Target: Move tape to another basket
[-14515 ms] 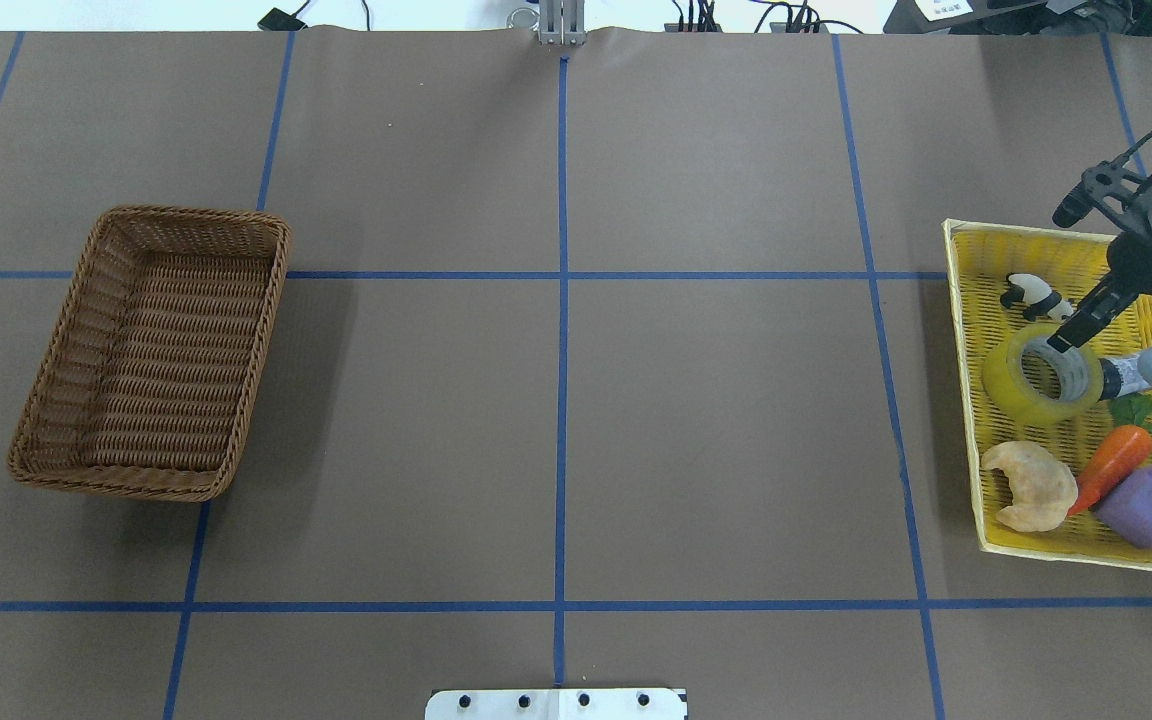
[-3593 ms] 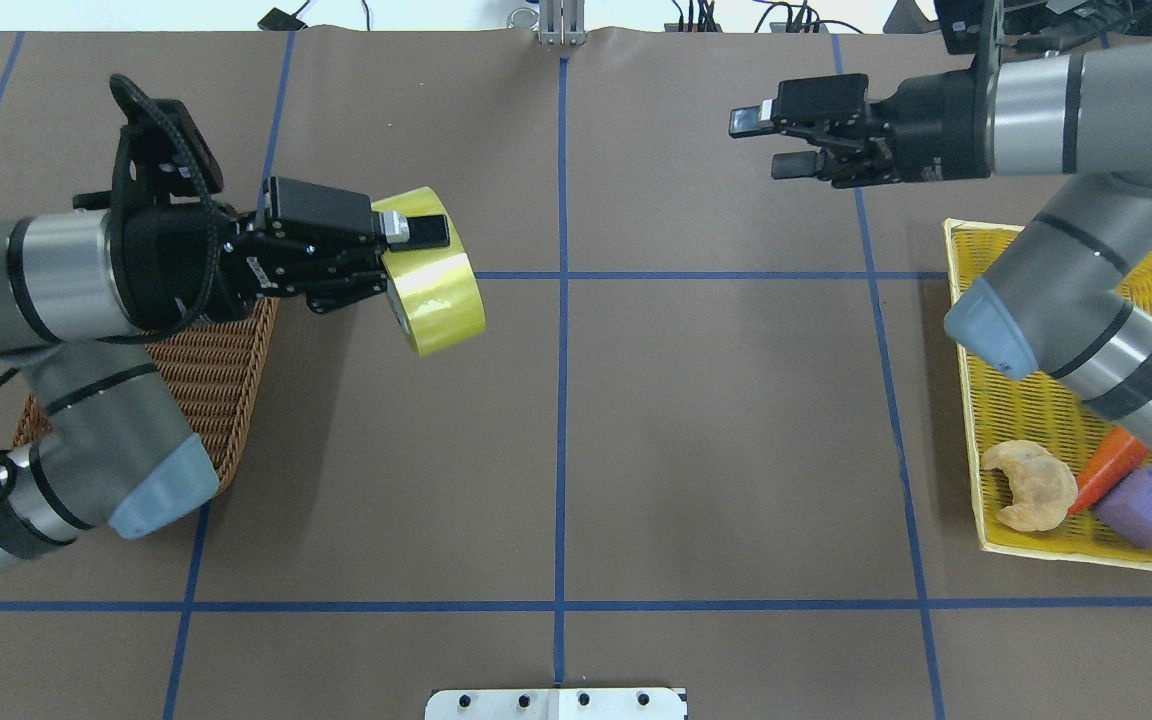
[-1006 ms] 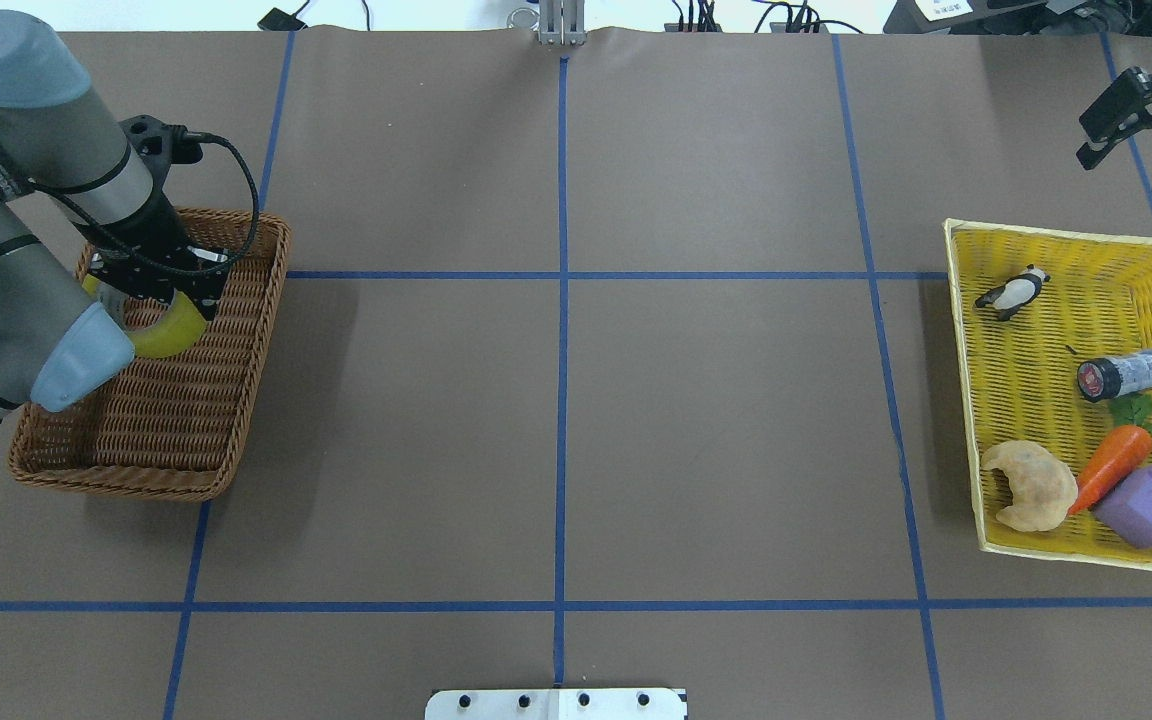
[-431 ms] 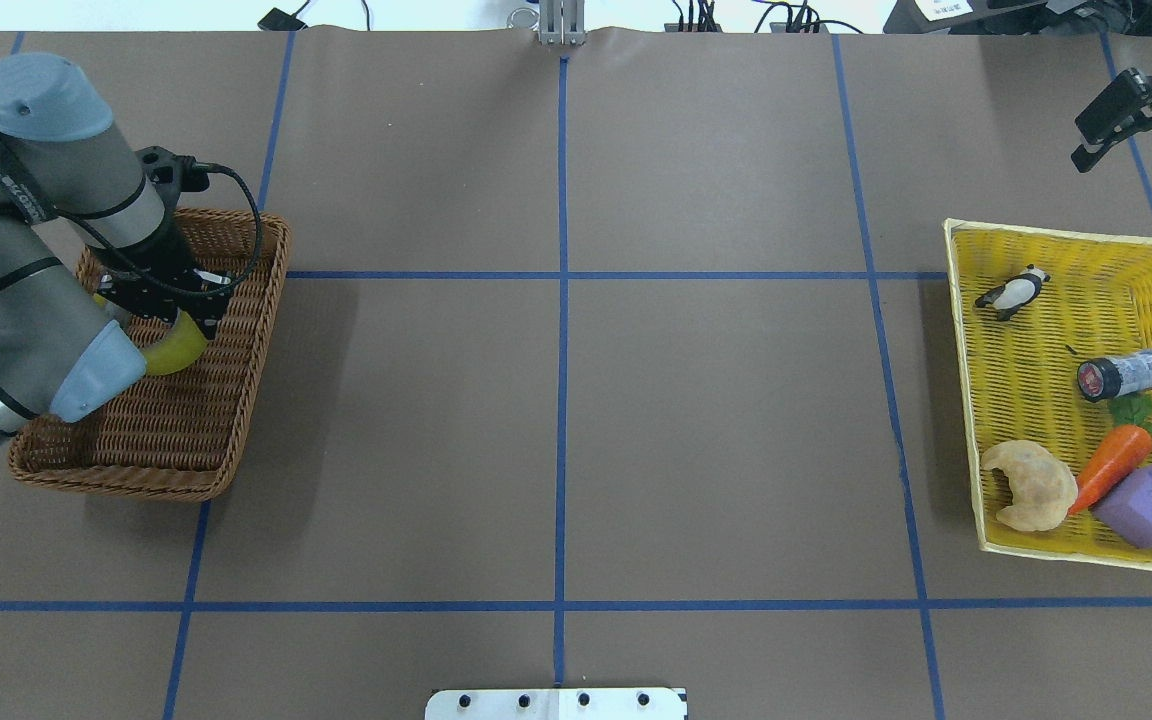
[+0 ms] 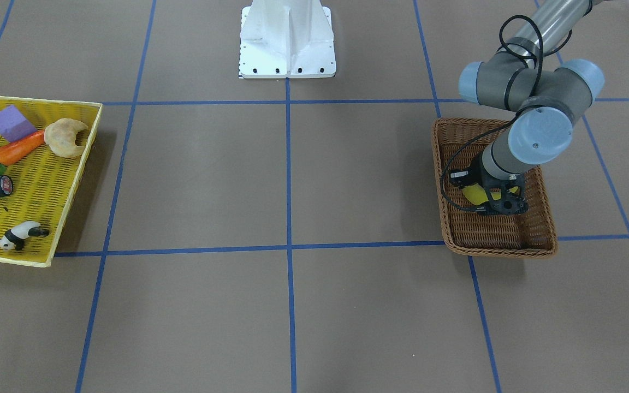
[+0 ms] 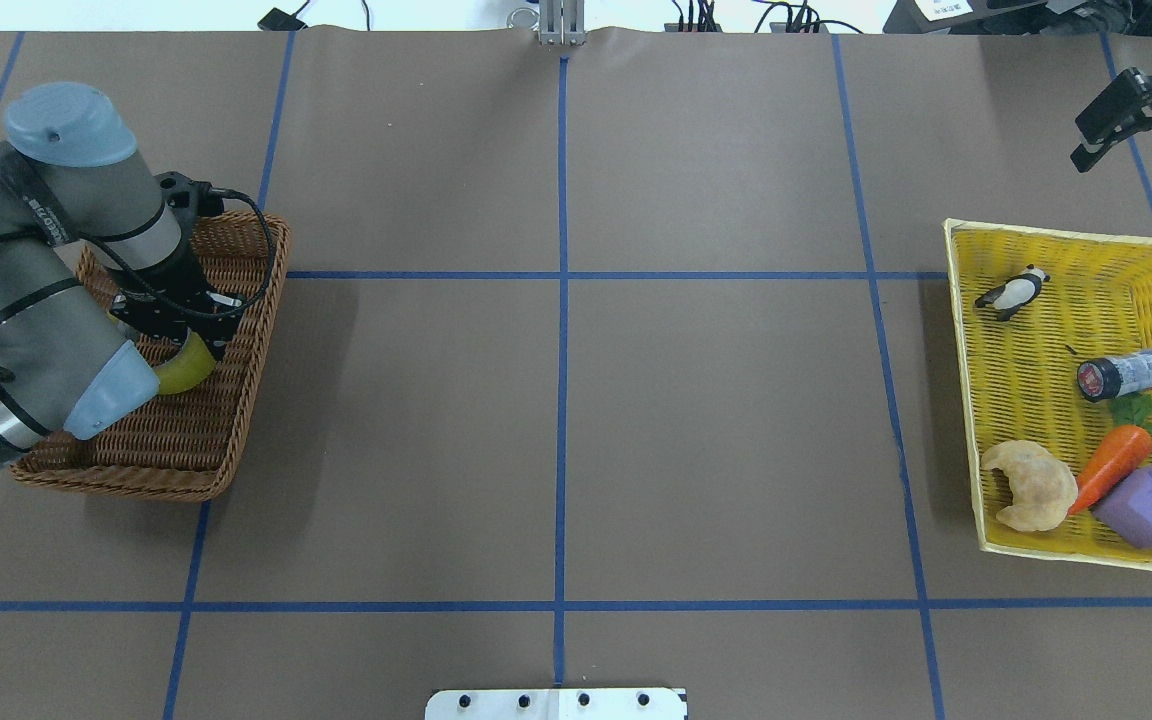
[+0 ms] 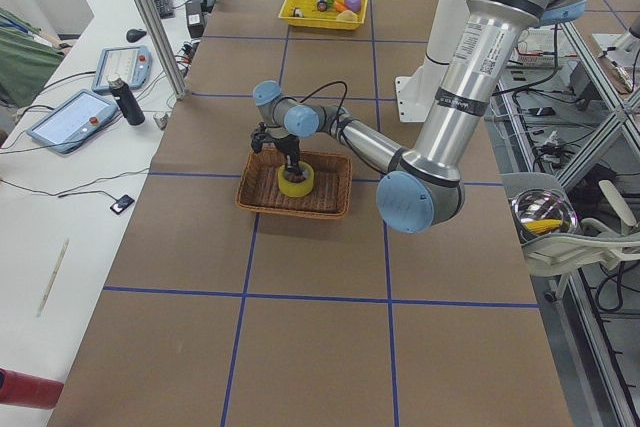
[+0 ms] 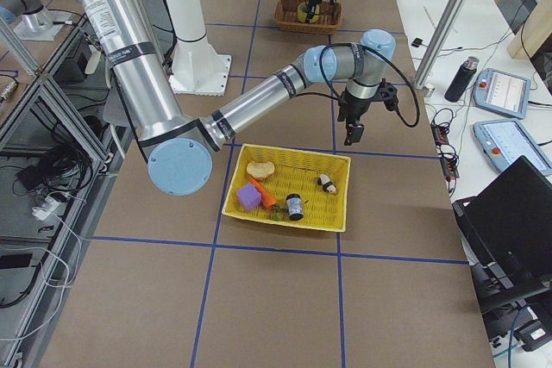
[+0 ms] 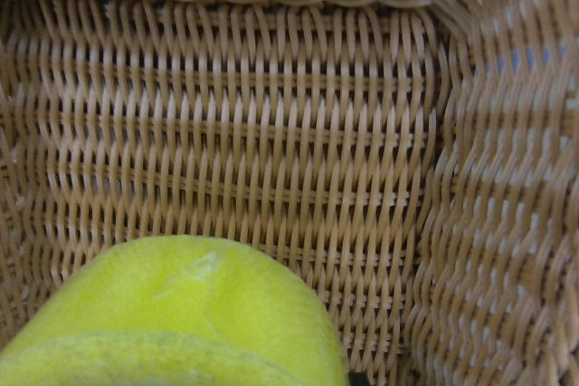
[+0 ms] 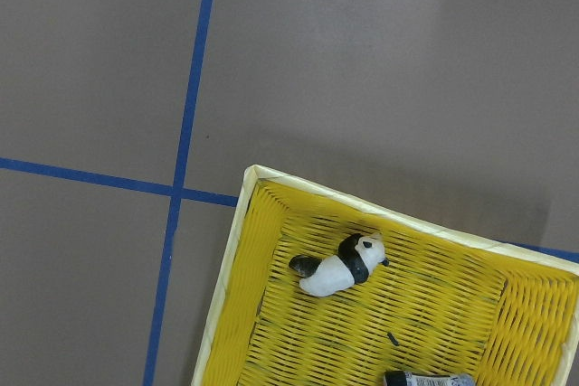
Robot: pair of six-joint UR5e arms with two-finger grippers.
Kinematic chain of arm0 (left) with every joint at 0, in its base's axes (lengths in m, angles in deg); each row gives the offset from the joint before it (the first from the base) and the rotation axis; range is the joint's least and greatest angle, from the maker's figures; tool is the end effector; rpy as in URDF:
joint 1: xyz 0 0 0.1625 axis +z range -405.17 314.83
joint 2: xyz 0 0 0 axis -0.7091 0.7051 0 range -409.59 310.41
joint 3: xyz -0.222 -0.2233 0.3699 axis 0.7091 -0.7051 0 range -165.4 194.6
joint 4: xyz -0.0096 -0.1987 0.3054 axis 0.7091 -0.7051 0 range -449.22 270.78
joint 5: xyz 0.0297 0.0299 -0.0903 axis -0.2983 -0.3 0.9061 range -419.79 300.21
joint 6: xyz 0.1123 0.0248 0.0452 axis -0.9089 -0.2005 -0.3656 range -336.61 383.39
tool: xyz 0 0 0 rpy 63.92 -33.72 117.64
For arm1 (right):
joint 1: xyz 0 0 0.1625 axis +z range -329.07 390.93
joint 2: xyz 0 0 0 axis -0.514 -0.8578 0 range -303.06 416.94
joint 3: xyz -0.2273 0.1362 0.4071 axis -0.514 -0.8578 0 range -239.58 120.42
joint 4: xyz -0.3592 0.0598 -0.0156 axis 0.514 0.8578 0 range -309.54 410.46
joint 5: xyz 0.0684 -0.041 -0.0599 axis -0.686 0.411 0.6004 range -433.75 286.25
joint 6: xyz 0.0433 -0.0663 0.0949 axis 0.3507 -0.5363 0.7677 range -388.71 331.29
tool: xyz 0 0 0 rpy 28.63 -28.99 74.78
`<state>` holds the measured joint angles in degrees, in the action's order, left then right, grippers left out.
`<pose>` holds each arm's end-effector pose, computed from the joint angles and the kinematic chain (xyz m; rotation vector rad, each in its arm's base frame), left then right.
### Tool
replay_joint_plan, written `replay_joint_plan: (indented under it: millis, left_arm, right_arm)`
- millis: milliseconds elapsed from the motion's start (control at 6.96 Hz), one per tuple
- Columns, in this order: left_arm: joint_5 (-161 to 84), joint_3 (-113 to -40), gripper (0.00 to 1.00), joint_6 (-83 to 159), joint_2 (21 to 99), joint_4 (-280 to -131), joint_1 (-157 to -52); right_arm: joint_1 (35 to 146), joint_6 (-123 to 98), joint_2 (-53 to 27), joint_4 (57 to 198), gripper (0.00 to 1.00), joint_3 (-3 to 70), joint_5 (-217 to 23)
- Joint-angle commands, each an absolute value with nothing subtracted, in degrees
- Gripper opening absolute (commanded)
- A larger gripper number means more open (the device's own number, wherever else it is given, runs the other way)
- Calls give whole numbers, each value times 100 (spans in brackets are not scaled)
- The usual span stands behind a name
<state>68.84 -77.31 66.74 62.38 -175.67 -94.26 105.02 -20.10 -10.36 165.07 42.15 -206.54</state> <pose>0.3628 -0.5045 0.5315 -0.1943 0.7234 0.0790 -0.1118 -0.5723 0.4912 0.0015 -0.7636 -0.1852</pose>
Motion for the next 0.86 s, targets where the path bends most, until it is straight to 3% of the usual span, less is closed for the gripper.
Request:
replay_joint_plan:
  millis: [0,287,719]
  left_arm:
    - [6845,-7794,98,6620,6212,-17562,-9438]
    - [6862,-8170,98,6234,5967,-17510,-9508]
    - [6844,-9215,98,5691,5737,-17091,-10594]
  right_arm:
    - [10502,-2010,-1029,16507,100,4237,-20699]
    - [10511,-2010,-1029,16525,100,4264,-20726]
    - [10546,-2019,-1073,16525,100,4360,-20726]
